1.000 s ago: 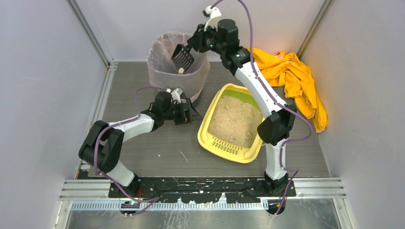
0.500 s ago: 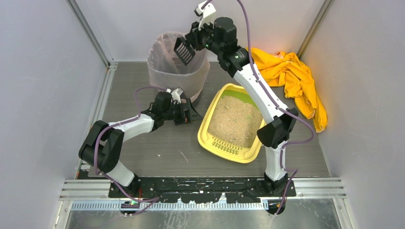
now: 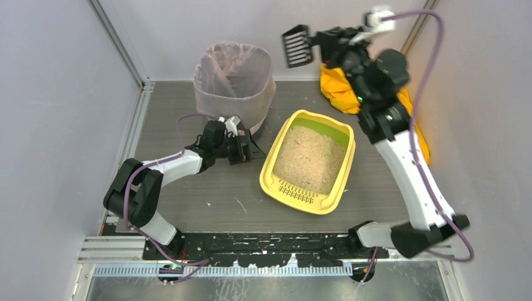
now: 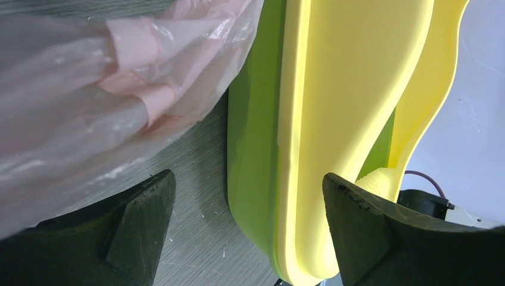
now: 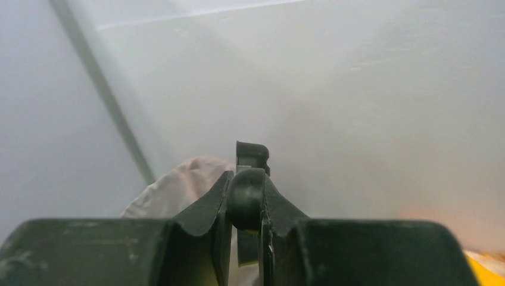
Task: Clean the litter box
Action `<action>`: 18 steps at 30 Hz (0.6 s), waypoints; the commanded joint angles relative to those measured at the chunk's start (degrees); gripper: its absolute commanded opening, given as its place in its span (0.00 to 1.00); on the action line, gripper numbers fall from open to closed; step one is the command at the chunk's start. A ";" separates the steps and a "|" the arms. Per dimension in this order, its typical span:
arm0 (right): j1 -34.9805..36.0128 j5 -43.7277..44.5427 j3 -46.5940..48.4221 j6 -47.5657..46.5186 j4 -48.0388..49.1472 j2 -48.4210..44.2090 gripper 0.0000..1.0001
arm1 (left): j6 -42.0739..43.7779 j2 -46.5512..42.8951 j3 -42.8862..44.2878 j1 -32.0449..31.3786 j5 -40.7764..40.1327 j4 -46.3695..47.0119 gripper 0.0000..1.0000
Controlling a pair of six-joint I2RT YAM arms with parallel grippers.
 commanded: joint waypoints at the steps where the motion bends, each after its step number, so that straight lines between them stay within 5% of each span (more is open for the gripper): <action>1: -5.51 9.61 -11.77 4.15 5.02 -12.03 0.01 | -0.49 -0.52 1.26 -0.11 1.60 2.54 0.92; 12: -6.32 20.76 -34.24 5.59 -10.62 -31.49 0.01 | -2.74 -0.45 0.72 -0.11 3.91 5.22 0.92; 18: -6.33 18.55 -41.74 8.30 -13.52 -31.83 0.01 | -2.67 0.27 1.07 -0.11 4.22 5.11 0.93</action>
